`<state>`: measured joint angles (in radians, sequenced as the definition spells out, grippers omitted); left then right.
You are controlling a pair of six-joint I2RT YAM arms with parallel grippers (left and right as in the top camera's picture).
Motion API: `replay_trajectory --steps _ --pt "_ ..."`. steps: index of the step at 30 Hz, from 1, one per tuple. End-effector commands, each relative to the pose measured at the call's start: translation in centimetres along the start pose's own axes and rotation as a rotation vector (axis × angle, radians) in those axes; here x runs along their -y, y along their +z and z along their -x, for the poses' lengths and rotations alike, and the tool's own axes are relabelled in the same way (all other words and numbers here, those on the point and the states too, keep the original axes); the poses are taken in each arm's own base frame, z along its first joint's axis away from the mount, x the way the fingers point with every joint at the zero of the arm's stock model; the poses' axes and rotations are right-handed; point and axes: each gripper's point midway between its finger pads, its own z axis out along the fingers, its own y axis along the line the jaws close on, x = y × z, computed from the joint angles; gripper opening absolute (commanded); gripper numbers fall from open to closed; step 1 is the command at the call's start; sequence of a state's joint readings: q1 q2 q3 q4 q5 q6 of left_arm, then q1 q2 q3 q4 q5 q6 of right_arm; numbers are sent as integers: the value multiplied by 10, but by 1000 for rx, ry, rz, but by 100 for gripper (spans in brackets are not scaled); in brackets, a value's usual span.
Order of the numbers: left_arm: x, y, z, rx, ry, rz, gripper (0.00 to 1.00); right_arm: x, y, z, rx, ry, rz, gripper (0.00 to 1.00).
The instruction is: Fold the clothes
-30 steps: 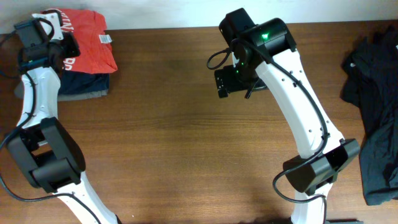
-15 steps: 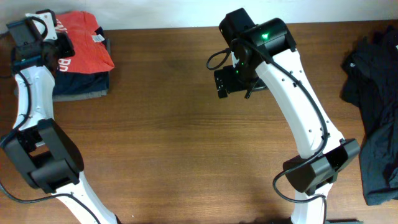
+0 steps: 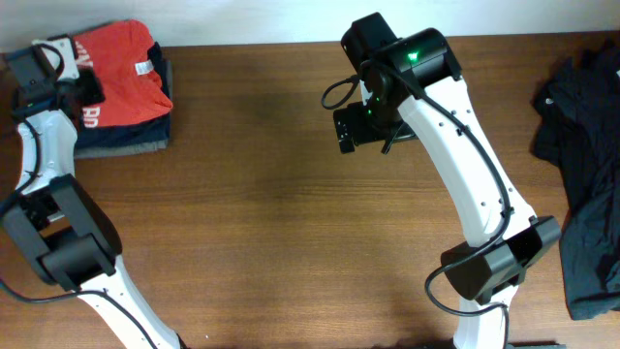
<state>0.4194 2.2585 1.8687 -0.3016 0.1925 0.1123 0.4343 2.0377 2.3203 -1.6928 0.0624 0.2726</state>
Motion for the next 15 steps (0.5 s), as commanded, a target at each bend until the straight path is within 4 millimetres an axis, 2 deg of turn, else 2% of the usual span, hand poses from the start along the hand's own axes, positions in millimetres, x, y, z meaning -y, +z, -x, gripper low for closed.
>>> replay_trajectory --steps 1,5,8,11,15 --pt "-39 3 -1 -1 16 130 8 1 -2 0 1 -3 3 99" --pt "-58 0 -3 0 5 166 10 1 -2 0 1 -3 3 99" --pt "-70 -3 -4 -1 -7 181 18 1 -2 -1 1 -4 3 99" --pt "-76 -5 -6 -5 -14 189 39 1 -2 -1 1 -3 3 99" --pt "-76 -5 -9 -17 -16 190 78 1 -2 0 2 -3 2 99"
